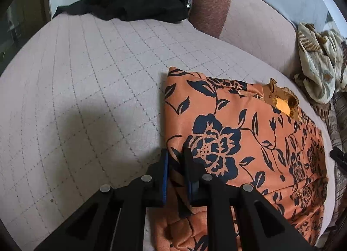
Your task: Fold small clothes
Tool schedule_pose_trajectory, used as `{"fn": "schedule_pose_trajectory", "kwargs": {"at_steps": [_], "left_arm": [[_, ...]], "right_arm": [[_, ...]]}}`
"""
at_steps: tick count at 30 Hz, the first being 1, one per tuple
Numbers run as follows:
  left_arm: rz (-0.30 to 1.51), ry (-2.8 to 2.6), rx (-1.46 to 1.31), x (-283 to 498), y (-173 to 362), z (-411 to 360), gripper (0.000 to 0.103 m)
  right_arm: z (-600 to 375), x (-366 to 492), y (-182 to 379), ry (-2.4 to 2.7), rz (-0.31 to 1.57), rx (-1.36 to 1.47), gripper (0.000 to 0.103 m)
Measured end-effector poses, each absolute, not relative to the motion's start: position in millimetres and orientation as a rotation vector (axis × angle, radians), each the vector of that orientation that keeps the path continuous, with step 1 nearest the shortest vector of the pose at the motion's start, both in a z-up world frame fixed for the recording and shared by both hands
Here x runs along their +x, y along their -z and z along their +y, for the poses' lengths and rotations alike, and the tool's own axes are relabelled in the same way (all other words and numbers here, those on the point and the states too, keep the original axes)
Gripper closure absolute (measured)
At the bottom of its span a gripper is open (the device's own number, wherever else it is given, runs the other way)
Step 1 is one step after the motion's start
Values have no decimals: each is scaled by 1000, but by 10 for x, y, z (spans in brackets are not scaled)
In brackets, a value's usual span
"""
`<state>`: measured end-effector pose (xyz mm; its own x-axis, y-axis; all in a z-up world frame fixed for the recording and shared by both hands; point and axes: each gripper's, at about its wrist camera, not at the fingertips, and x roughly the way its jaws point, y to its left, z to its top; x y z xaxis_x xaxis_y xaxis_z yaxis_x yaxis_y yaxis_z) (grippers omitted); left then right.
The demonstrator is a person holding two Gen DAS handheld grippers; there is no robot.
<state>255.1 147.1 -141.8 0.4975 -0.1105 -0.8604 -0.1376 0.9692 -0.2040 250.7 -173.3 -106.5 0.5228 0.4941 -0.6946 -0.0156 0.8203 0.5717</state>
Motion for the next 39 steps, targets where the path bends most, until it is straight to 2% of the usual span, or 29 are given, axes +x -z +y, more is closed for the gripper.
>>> {"fn": "schedule_pose_trajectory", "kwargs": {"at_steps": [1, 2, 3, 4, 5, 7, 8, 10, 13, 17, 23, 29, 39], "left_arm": [[1054, -17, -261, 2560, 1425, 1513, 87], [1052, -20, -256, 2561, 1423, 1502, 86], [1051, -20, -252, 2545, 1413, 1510, 85], [1051, -25, -245, 2549, 1413, 1511, 83], [1056, -34, -239, 2536, 1387, 1509, 78], [1057, -53, -246, 2487, 1330, 1544, 70], [1053, -57, -251, 2443, 1279, 1554, 70], [1020, -24, -266, 2264, 1142, 1565, 69], [970, 1, -270, 1809, 947, 1564, 58], [958, 0, -279, 1206, 876, 1573, 44], [1041, 27, -383, 446, 1068, 1610, 44], [1109, 27, -400, -10, 1236, 1548, 44], [1183, 18, -332, -263, 1353, 1374, 43]], "right_arm": [[-1670, 2636, 1188, -380, 1030, 584, 22], [-1683, 2753, 1363, -371, 1073, 579, 19], [-1767, 2824, 1526, -319, 1105, 604, 29], [-1914, 2804, 1594, -299, 1085, 728, 30], [-2059, 2715, 1543, -287, 1028, 857, 30], [-2133, 2542, 1313, -256, 964, 815, 26], [-2133, 2440, 1220, -270, 951, 777, 25], [-2084, 2286, 1217, -343, 1003, 754, 23], [-2160, 2080, 1314, -274, 1075, 689, 23], [-2311, 1485, 1293, -275, 1017, 755, 23], [-2207, 632, 1098, -244, 972, 660, 23], [-2443, -59, 1200, -151, 1031, 526, 23], [-2473, -221, 1558, -155, 1158, 525, 23]]}}
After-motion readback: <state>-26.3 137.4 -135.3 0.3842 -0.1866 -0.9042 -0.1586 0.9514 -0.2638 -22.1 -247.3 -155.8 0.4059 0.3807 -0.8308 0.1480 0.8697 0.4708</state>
